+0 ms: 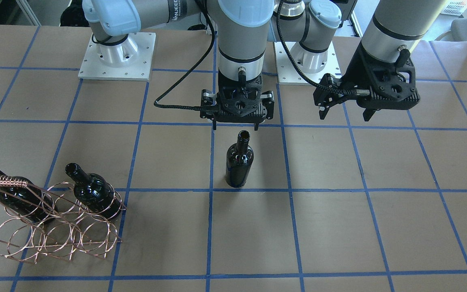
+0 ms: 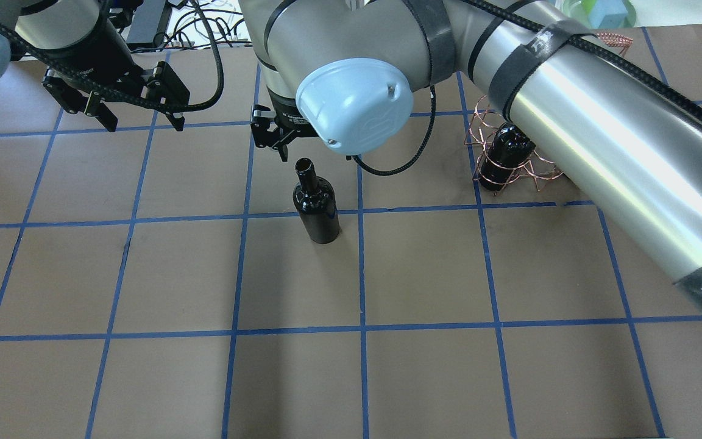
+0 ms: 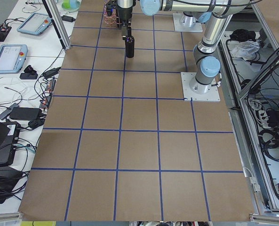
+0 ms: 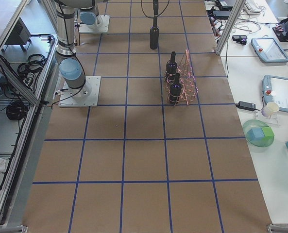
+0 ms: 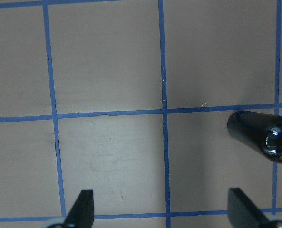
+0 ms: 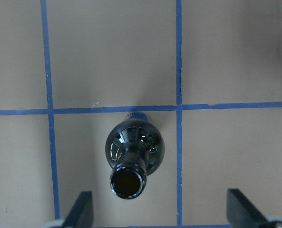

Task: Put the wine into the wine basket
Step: 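Close the right gripper on the bottle neck while the left arm draws back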

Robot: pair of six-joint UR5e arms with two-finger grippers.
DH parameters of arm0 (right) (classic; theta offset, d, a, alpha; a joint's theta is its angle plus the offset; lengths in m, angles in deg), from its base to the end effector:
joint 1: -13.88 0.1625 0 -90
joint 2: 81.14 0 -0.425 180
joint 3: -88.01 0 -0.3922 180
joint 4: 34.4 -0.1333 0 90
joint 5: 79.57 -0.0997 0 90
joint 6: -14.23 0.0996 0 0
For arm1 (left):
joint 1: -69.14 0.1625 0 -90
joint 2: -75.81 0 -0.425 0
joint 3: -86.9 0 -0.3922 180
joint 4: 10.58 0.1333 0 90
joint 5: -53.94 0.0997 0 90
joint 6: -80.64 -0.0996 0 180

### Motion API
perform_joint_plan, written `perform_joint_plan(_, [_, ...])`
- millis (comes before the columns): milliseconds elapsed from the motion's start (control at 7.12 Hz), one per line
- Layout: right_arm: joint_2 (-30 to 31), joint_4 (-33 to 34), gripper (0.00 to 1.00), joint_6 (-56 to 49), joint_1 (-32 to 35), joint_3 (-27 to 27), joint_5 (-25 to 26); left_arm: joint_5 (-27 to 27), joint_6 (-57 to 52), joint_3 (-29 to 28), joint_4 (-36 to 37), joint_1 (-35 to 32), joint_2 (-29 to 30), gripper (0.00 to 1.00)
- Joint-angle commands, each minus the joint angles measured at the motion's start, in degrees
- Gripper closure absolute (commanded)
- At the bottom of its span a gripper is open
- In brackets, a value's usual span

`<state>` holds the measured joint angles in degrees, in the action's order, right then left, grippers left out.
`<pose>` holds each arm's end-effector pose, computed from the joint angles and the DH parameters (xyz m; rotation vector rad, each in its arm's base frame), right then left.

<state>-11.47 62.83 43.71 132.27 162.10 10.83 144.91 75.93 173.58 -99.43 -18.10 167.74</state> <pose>0.4225 -0.5028 0.4362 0.0300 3.1230 -0.0723 -0.1069 -0.5162 0.5017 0.0525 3.1206 -0.0673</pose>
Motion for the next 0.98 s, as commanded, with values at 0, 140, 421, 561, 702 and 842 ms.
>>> perform_joint_plan(0, [-2.25,0.76,0.0,0.23,0.26,-0.08,0.04,0.18,0.05,0.42,0.6,-0.03,0.01,0.0])
perform_joint_plan(140, [-3.48,1.99,0.0,0.23,0.26,-0.08,-0.22,0.18,-0.04,0.42,0.69,-0.03,0.01,0.0])
perform_joint_plan(421, [-3.84,2.09,0.0,0.32,0.26,0.18,-1.28,0.27,-0.13,0.42,0.69,0.06,0.01,0.0])
perform_joint_plan(561, [-4.02,2.09,0.04,0.32,0.26,0.44,-2.41,0.27,-0.13,0.42,0.61,0.06,0.01,0.0])
perform_joint_plan(702, [-4.28,2.18,0.2,0.4,0.26,0.45,-3.21,0.35,-0.13,0.42,0.6,0.06,0.01,0.0])
perform_joint_plan(842, [-4.8,2.18,0.24,0.41,0.26,0.45,-3.21,0.27,-0.13,0.5,0.6,0.06,0.01,0.0])
